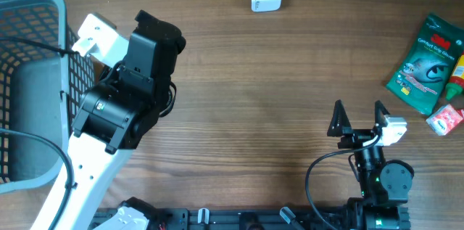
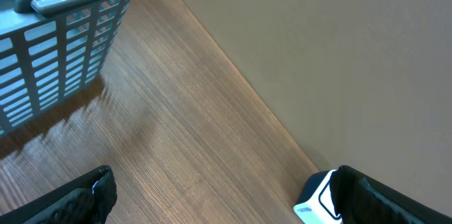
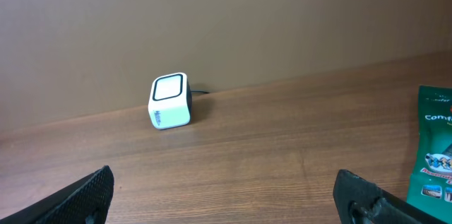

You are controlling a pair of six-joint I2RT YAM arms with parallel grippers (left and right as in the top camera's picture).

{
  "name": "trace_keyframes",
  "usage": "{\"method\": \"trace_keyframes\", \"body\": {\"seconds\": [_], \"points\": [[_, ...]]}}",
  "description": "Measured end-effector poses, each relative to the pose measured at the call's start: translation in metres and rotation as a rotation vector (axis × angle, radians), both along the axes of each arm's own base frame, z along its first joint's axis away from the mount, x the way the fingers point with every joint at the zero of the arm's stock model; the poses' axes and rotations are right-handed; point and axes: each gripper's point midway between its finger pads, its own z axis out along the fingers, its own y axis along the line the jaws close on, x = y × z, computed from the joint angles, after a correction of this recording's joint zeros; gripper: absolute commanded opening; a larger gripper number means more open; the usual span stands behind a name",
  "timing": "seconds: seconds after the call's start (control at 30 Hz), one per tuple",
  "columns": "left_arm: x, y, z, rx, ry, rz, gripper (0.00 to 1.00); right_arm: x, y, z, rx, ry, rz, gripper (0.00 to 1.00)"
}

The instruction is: Scan the item barcode

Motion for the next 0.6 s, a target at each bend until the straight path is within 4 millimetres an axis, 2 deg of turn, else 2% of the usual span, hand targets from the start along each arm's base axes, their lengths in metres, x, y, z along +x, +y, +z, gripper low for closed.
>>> {"method": "trace_keyframes", "body": {"seconds": [0.6], "points": [[-0.0026, 0.0014, -0.0033, 0.011, 0.020, 0.000, 1.00, 0.0000, 0.0000, 0.0000, 0.000, 0.000, 0.000, 1.00]]}}
